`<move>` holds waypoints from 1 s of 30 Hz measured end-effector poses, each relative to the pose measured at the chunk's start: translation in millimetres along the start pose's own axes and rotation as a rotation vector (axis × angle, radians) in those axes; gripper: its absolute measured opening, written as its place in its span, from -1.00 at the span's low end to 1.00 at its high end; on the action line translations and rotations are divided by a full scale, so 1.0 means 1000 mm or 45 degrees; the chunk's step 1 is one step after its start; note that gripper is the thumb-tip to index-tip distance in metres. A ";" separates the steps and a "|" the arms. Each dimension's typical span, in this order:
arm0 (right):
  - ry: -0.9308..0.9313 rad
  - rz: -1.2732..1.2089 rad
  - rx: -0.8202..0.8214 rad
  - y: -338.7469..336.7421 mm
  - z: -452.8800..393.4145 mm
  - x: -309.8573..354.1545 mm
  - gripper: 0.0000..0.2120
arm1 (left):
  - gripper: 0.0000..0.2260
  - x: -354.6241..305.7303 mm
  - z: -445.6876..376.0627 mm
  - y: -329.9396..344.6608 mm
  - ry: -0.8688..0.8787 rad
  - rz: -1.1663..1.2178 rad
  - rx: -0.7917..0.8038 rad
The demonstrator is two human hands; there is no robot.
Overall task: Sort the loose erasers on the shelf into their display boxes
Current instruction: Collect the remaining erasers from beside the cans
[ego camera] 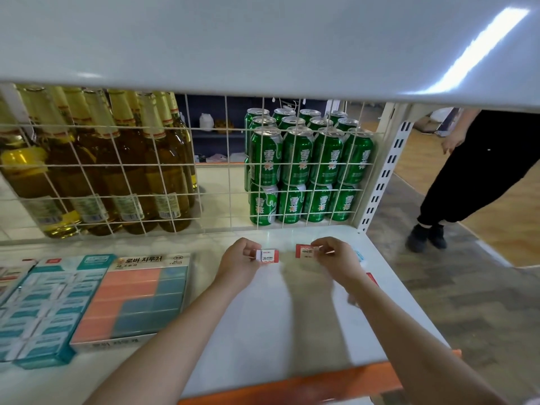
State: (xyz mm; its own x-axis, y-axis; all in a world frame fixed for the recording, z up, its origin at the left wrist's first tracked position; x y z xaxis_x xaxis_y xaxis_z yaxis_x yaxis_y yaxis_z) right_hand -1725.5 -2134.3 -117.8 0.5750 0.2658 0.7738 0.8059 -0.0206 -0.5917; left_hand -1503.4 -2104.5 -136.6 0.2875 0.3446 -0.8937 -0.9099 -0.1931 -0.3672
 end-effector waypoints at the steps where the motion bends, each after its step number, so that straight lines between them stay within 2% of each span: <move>1: -0.002 0.002 -0.003 0.000 0.001 0.001 -0.86 | -0.75 0.000 0.001 -0.003 0.002 0.007 -0.012; 6: -0.013 0.269 0.104 0.009 0.006 0.010 -0.79 | -0.79 0.001 0.006 -0.016 0.023 0.000 -0.051; 9: -0.054 0.400 0.257 0.021 0.008 0.018 -0.73 | -0.83 0.001 0.010 -0.021 0.047 -0.061 -0.070; 13: -0.177 0.504 0.423 0.042 0.012 0.033 -0.61 | -0.85 -0.001 0.016 -0.027 0.102 -0.143 -0.086; 16: -0.195 0.538 0.481 0.053 0.013 0.038 -0.63 | -0.86 -0.003 0.020 -0.033 0.139 -0.170 -0.112; 20: -0.175 0.306 0.243 0.040 0.008 0.051 -0.94 | -0.84 0.000 0.021 -0.042 0.117 -0.130 -0.134; 22: -0.151 0.200 0.095 0.027 0.006 0.055 -0.87 | -0.85 0.000 0.021 -0.047 0.111 -0.108 -0.148; 24: -0.127 0.084 0.031 0.022 0.007 0.058 -0.87 | -0.85 0.002 0.020 -0.050 0.100 -0.083 -0.152; 26: -0.096 -0.070 0.029 0.025 0.010 0.059 -0.93 | -0.84 0.004 0.019 -0.053 0.076 -0.054 -0.157; 30: -0.017 -0.375 0.043 0.032 0.018 0.059 -0.81 | -0.82 0.010 0.020 -0.054 0.025 0.016 -0.130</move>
State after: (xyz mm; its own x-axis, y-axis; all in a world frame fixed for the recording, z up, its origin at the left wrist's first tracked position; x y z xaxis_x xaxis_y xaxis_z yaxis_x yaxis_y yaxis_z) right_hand -1668.6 -2102.2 -95.3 0.3149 0.2683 0.9104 0.9324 0.0916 -0.3495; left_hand -1457.4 -2072.0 -120.6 0.2831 0.3236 -0.9028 -0.8784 -0.2904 -0.3795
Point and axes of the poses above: each hand's wrist, its own z-axis away from the middle knuckle, its own y-axis out of the palm, x = y × z, the point moved 10 cm from there along -z, towards the middle knuckle, and after that the axes turned 14 degrees about -y, right-handed, at the moved point
